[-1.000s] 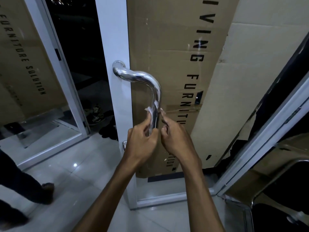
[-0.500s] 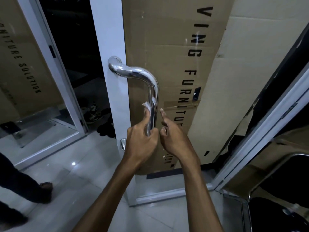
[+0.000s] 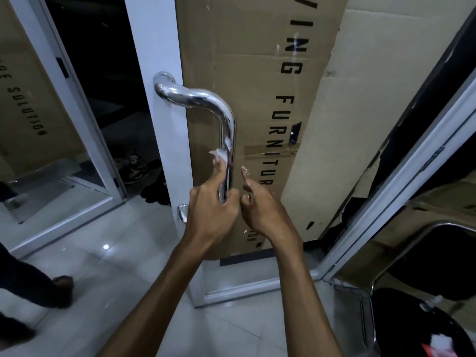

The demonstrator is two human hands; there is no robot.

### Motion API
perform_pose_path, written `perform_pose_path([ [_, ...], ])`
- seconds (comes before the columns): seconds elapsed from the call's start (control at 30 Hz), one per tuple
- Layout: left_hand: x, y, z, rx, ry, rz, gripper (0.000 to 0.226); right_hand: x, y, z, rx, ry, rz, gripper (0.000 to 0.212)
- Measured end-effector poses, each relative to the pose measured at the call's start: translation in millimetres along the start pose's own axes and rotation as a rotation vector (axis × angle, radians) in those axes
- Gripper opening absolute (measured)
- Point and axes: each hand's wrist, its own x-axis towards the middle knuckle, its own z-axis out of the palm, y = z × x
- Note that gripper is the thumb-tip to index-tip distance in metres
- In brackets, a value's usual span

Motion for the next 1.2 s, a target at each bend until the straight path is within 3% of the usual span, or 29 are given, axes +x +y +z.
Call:
perform_pose_path([
  [0.43,-7,-5,12,-0.070,-0.044,0.000,0.075,-11,0,3,0.006,-0.037,0.023,0.070],
  [0.63,-23,-45,25,-0.025,-0.156,-0.122,0.078,-10,5,8,-0.008,-0.040,0.050,0.069],
  [0.83,-18,-43,27,-0.068,-0.102,-0.066,0.080,-8,5,11,0.017,-0.047,0.053,0.068],
  [1.03,-27,-79,36,-0.016,-0.220,-0.165,0.083,-6,7,11,0.002,-0.049,0.068,0.067],
  [1.2,-20,-72,36,-0.032,-0.134,-0.096,0.080,-5,8,10,0.024,-0.051,0.067,0.067],
])
